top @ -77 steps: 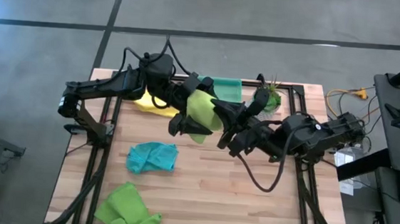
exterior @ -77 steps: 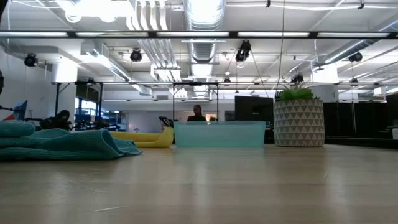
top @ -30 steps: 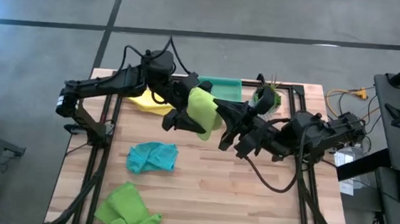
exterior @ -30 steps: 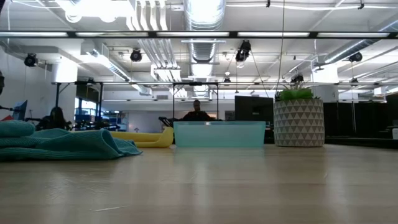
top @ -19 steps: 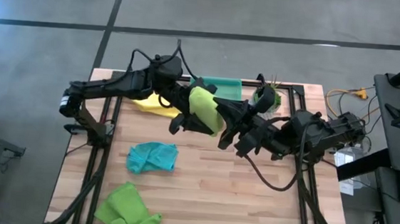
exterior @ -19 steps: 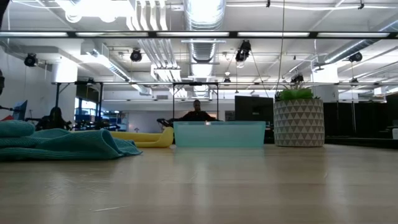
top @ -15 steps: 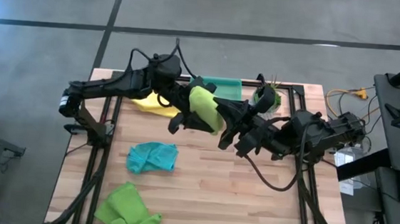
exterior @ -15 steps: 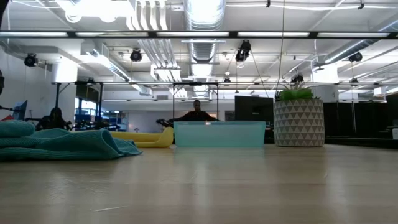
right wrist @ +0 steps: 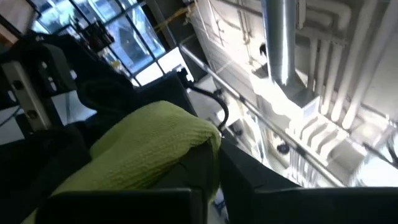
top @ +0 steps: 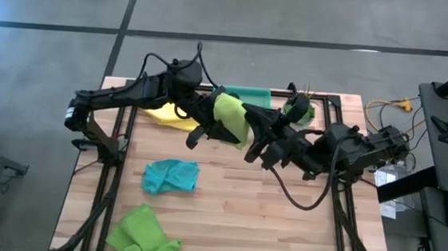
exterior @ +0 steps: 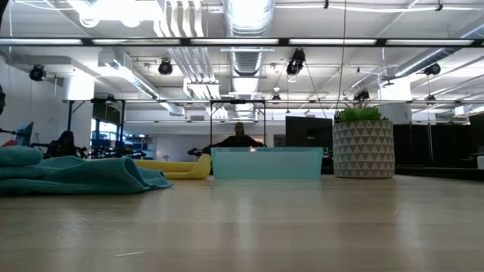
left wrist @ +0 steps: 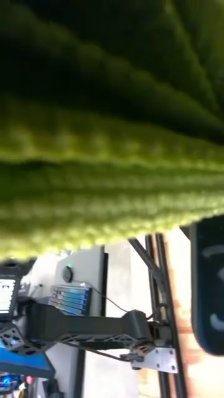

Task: Fold microfiber towels
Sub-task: Fold the light green microfiber cloth

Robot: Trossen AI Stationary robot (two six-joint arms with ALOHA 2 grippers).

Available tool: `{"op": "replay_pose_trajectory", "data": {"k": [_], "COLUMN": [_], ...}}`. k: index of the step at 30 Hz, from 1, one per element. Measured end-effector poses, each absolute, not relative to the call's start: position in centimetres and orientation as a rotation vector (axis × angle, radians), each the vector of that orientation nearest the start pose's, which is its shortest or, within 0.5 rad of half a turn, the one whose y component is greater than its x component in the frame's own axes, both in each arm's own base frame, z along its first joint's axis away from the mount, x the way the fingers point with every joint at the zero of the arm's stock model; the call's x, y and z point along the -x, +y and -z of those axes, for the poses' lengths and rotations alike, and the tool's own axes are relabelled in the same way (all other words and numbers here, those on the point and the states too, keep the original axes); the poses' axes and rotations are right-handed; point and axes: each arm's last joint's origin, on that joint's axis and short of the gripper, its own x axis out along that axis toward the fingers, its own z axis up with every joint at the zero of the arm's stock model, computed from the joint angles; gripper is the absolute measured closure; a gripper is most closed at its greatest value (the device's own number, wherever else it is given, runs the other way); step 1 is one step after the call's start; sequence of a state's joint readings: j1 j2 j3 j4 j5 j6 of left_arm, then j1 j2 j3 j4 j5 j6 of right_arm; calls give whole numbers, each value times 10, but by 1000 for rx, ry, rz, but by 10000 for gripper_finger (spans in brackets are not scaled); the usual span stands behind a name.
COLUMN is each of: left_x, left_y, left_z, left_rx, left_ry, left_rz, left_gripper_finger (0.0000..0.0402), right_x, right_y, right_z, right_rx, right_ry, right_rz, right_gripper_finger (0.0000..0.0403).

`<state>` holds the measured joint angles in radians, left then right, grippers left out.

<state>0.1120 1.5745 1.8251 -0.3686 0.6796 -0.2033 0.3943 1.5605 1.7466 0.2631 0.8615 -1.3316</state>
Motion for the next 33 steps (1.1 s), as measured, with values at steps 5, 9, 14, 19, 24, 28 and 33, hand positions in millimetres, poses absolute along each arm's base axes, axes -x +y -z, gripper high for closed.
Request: {"op": "replay_pose_trajectory", "data": {"k": [5,9,14,19,24,28,33], "left_x": [-332,-330,-330,-331,-331,-331,-330], "left_y": [19,19,21,22,23,24,24], "left_z": [-474,-478,-477,-475,-475,-475,-474], "left_rx": [252,246,245,250,244,243,247], "left_ry": [189,174,174,188,187,187,197], "left_rz": [544,540,492,456,442,435,435], "left_gripper_finger": [388,387,387,387,387,387,389], "right_x": [-303,-287,-262,-245,-243,-242,-238], "right_y": [102,101,93,86,86,86,89], "right_z": [-518,-533,-541,-539,-539,-541,-537], "right_rx": [915,720,434,170,192,281,339], "right_ry": [11,-72,-93,-83,-78,-55,6], "right_rz": [675,671,587,507,504,516,477], "right_gripper_finger": [342,309,257,205,169,157,156]}}
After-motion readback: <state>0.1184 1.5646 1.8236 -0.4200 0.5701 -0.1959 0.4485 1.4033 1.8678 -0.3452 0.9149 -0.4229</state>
